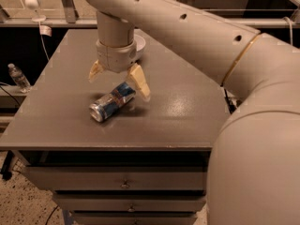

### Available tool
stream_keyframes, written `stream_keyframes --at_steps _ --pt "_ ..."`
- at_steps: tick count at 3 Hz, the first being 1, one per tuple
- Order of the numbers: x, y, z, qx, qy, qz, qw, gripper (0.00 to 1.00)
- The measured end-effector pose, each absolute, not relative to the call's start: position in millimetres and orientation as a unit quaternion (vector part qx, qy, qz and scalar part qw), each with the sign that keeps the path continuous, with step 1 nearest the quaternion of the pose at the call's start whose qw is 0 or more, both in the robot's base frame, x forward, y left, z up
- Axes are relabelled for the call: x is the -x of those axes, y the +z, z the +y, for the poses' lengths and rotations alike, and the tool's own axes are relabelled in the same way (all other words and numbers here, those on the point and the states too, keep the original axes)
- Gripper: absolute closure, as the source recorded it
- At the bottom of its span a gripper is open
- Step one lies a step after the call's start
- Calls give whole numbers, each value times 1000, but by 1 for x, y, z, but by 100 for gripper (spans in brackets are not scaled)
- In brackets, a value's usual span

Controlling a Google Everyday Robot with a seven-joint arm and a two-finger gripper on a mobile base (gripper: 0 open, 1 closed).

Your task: Place redbull can upright

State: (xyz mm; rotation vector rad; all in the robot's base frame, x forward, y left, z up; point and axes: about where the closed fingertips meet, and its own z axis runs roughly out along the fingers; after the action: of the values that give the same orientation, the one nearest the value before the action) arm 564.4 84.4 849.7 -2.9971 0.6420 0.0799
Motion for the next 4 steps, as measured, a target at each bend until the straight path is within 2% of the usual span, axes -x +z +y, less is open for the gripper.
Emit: stream_keyframes --at_steps 1,4 --pt "-573 835 82 974 43 220 35 3" --pt "-584 844 61 970 44 232 55 72"
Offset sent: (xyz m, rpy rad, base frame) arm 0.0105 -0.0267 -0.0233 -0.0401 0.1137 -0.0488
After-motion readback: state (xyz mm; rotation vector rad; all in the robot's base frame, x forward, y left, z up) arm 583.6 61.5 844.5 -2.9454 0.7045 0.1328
